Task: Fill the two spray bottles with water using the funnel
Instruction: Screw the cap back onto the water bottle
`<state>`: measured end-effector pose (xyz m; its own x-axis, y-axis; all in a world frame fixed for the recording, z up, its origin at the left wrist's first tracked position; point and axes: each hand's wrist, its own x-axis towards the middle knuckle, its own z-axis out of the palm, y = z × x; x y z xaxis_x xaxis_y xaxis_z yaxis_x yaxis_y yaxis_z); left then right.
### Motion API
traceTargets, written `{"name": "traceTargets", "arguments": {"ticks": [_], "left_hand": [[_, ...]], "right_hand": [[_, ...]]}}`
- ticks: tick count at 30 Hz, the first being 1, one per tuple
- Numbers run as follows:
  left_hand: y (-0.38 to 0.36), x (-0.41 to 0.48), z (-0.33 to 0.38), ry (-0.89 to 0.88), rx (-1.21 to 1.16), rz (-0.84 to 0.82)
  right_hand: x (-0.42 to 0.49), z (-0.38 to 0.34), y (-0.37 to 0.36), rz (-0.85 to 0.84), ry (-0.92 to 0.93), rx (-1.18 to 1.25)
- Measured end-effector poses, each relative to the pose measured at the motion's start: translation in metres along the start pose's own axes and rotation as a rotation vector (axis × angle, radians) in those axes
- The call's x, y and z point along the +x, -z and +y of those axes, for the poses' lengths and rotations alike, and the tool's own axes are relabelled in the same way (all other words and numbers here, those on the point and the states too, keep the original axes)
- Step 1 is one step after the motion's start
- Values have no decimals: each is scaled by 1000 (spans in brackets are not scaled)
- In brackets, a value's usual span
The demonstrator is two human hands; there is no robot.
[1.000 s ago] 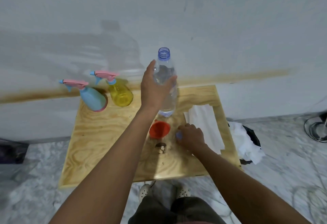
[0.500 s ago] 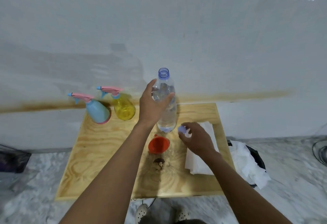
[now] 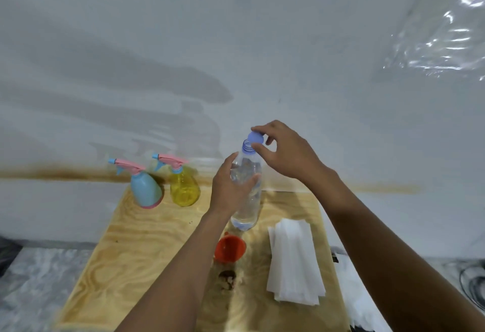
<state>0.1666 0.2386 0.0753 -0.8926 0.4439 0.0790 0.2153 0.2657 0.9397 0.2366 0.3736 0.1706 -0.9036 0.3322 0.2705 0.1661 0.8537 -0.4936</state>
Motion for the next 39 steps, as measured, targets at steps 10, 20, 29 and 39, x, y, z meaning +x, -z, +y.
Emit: {"name": "traceTargets", "arguments": {"ticks": [10, 20, 29, 39], "left_hand": [[0, -2, 1, -2, -27, -1], [0, -1, -2, -17, -21, 5], [-1, -3, -2, 4, -36, 24], [-4, -5, -1, 14, -37, 20]], "right_hand": [[26, -12, 4, -216, -46, -212], [24, -7, 6, -294, 50, -68], [18, -8, -19, -17, -10, -46], [21, 8, -15, -145, 69, 27]]}}
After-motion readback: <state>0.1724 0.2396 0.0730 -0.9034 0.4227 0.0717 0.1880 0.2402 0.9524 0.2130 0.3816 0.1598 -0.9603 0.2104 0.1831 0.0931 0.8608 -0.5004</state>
